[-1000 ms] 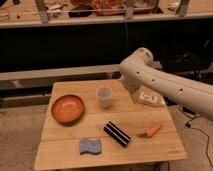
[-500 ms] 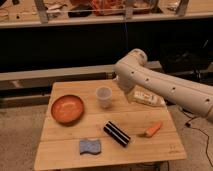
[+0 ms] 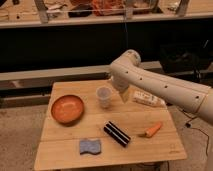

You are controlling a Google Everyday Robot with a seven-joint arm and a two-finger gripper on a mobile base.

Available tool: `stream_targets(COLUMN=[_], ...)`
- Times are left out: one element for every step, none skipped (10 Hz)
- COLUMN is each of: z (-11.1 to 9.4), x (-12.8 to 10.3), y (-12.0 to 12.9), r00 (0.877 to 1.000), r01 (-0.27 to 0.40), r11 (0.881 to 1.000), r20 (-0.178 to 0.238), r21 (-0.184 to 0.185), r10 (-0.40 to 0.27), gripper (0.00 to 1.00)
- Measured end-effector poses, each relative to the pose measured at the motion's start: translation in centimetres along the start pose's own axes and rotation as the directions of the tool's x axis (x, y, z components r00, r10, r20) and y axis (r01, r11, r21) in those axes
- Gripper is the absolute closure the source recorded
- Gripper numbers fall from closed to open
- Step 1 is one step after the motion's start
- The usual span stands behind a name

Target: Pick up the ceramic cup

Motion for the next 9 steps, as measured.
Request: stream_targets(z=[0.6, 1.0, 1.2, 1.6, 2.4, 2.8, 3.2, 3.6, 4.0], x=[-0.4, -0.9, -0.8, -0.9, -1.0, -1.3, -1.6, -1.7, -1.8], y=[-0.3, -0.9, -1.0, -1.1, -1.2, -1.3, -1.6, -1.7, -1.6], r00=[1.0, 0.999, 0.999, 0.999, 0.997, 0.996, 0.995, 0.994, 0.993], r01=[0.015, 0.03, 0.035, 0.041, 0.054, 0.063, 0.075, 0.085, 0.091], r11=[1.0, 1.0, 0.999, 0.999, 0.999, 0.998, 0.997, 0.996, 0.996], r20=[0.009, 0.022, 0.027, 0.036, 0.047, 0.058, 0.066, 0.072, 0.08], r21=[-0.001, -0.001, -0.002, -0.003, -0.006, -0.007, -0.008, -0.008, -0.01], r10=[-0.015, -0.03, -0.034, -0.041, -0.054, -0.062, -0.074, -0.084, -0.09], gripper=[0.2, 0.2, 0.2, 0.2, 0.2, 0.2, 0.2, 0.2, 0.2])
